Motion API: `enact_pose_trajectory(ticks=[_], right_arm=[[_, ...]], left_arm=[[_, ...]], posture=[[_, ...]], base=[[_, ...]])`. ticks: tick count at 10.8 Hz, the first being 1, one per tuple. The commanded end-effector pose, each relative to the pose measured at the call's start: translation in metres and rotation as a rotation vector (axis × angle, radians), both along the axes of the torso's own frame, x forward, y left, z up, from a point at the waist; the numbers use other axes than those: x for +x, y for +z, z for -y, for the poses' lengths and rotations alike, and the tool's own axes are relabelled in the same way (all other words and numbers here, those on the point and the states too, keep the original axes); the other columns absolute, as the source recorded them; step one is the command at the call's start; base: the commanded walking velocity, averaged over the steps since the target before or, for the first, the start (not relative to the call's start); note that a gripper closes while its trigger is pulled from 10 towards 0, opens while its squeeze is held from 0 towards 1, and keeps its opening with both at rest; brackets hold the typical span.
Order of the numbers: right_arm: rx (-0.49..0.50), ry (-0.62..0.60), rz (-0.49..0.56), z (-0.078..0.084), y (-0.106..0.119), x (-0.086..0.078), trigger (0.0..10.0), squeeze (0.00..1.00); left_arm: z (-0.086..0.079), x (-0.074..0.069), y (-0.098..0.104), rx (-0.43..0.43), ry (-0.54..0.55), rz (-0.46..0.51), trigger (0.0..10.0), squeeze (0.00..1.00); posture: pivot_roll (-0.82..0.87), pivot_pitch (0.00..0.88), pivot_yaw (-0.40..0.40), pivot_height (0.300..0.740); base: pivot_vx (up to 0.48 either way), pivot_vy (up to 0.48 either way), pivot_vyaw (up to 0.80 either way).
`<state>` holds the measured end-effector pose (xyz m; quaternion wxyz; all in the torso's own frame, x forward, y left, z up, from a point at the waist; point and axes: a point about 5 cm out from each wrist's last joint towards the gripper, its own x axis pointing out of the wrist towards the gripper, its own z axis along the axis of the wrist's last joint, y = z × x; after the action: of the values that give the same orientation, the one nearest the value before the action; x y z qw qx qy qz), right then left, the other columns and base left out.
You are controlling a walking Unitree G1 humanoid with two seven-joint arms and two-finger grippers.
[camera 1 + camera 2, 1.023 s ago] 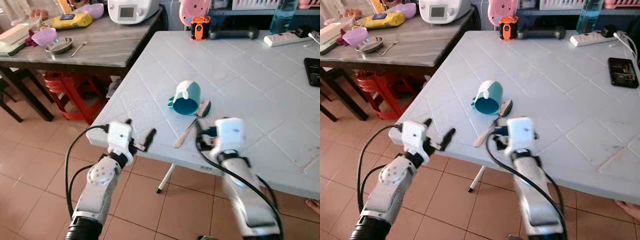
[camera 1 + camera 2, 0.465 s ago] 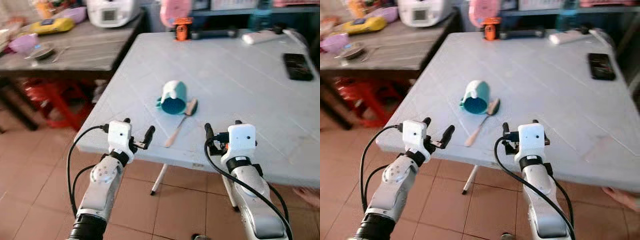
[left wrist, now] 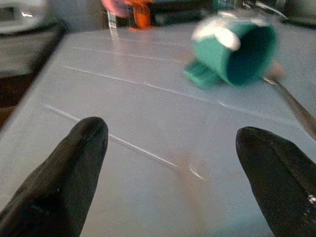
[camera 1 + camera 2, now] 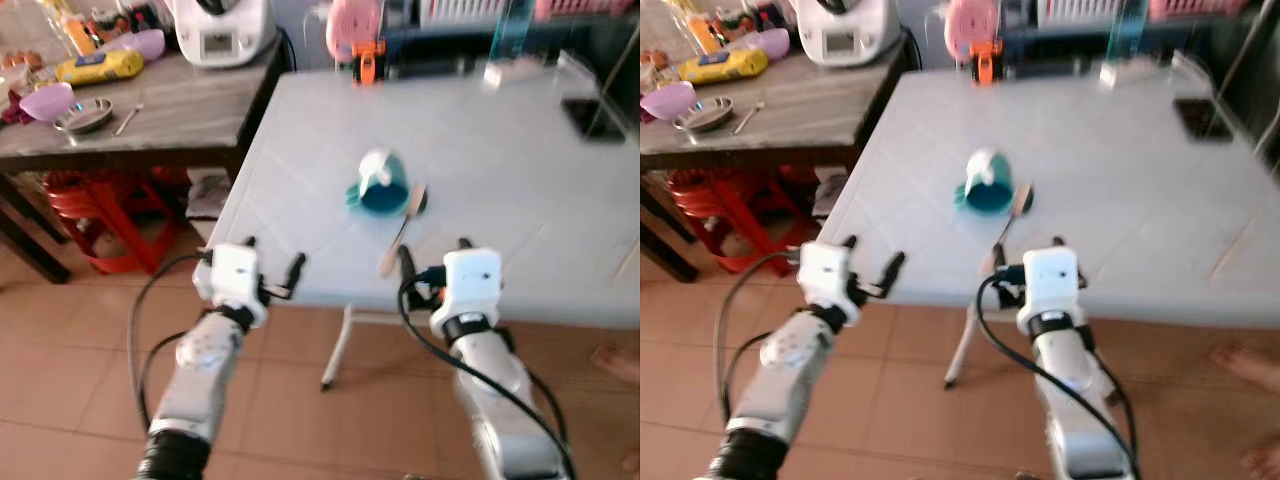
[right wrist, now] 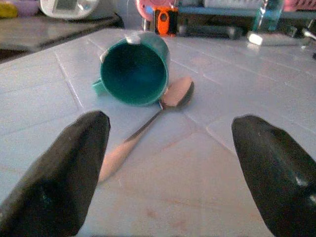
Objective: Setting the table
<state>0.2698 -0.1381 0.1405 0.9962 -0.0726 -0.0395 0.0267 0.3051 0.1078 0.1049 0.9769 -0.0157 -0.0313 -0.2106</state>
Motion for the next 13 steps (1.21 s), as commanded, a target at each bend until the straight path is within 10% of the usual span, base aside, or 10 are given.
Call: enact_pose_trajectory(ticks=[1, 13], right_arm=[[0.015, 0.003, 0.017, -0.003, 0.003, 0.0, 10.0, 0.0], [0.034, -0.039, -0.019, 0.002, -0.003, 0.002, 10.0, 0.0]], left_arm=[[-0.007, 0.001, 0.002, 0.019, 0.014, 0.017, 10.0, 0.0], [0.005, -0.009, 0.004, -0.025, -0.095, 0.011, 10.0, 0.0]], posture=[[-0.13, 0.102, 0.149, 0.74], [-0.12, 0.107, 0.153, 0.74]], base=[[0.0, 0.0, 0.0], [0.0, 0.0, -0.23]])
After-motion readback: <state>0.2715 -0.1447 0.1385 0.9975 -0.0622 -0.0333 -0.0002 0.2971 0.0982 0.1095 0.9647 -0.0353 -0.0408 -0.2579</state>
